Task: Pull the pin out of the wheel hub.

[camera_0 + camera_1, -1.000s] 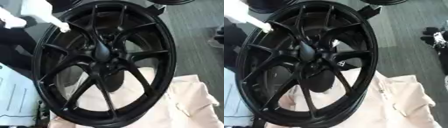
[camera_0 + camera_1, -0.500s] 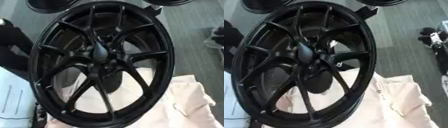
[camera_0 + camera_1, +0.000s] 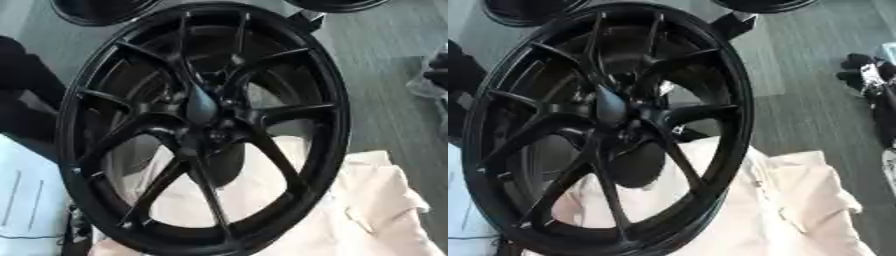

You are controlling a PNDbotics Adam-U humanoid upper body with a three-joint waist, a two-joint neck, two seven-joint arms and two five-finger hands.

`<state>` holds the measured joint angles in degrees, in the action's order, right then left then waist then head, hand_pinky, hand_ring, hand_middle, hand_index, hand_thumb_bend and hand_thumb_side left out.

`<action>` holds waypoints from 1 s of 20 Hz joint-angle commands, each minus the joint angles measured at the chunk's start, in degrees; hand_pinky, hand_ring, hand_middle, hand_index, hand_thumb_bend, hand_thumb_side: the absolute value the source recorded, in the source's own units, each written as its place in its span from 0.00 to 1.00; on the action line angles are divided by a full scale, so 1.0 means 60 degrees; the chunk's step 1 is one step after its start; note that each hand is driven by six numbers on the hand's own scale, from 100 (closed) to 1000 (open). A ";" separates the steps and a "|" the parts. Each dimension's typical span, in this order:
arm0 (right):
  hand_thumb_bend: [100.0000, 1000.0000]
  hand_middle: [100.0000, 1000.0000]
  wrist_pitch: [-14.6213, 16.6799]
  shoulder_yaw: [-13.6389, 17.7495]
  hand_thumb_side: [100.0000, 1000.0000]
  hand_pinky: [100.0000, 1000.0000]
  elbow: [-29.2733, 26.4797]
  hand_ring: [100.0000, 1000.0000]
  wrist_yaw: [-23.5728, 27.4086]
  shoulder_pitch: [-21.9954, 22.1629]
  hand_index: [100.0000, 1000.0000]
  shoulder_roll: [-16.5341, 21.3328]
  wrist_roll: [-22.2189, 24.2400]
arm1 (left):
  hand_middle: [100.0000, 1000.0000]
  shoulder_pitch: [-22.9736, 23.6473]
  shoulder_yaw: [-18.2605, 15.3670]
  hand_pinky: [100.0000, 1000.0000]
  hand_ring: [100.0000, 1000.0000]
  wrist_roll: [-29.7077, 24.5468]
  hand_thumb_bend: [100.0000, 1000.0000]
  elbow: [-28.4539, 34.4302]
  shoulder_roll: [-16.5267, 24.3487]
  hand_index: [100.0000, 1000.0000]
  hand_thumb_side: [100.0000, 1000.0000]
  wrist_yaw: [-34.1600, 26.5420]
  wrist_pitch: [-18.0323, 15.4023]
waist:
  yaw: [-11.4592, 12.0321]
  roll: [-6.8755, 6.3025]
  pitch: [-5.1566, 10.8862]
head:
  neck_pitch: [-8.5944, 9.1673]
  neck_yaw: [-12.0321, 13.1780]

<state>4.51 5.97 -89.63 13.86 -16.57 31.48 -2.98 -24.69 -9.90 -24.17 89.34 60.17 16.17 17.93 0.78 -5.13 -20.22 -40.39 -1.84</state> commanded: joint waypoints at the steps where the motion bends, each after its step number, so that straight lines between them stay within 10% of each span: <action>1: 0.00 0.70 0.0008 0.0110 0.71 0.88 -0.0172 0.74 0.0011 -0.0044 0.77 0.0283 -0.0037 | 0.75 -0.0048 -0.0284 0.83 0.82 -0.0063 0.63 -0.0144 0.0259 0.86 0.37 -0.0030 -0.0079 | 0.0014 0.0027 0.0151 | 0.0102 -0.0040; 9: 0.00 0.70 0.0008 0.0107 0.70 0.88 -0.0170 0.74 0.0007 -0.0031 0.77 0.0284 -0.0052 | 0.70 -0.0211 -0.0420 0.78 0.78 0.0608 0.35 -0.0042 0.0027 0.82 0.47 -0.0509 0.0143 | 0.0024 0.0036 0.0163 | 0.0094 -0.0031; 20: 0.00 0.70 0.0006 0.0083 0.70 0.88 -0.0177 0.74 0.0052 -0.0078 0.77 0.0183 -0.0029 | 0.54 -0.0605 -0.0263 0.61 0.67 0.5066 0.11 0.1404 -0.2263 0.69 0.61 -0.4861 -0.0290 | -0.0010 0.0160 0.0165 | 0.0263 0.0073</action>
<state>4.52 5.97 -89.63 13.86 -16.59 31.46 -3.04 -27.51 -11.08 3.83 96.26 46.81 -10.61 16.72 0.75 -4.36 -20.23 -39.61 -1.58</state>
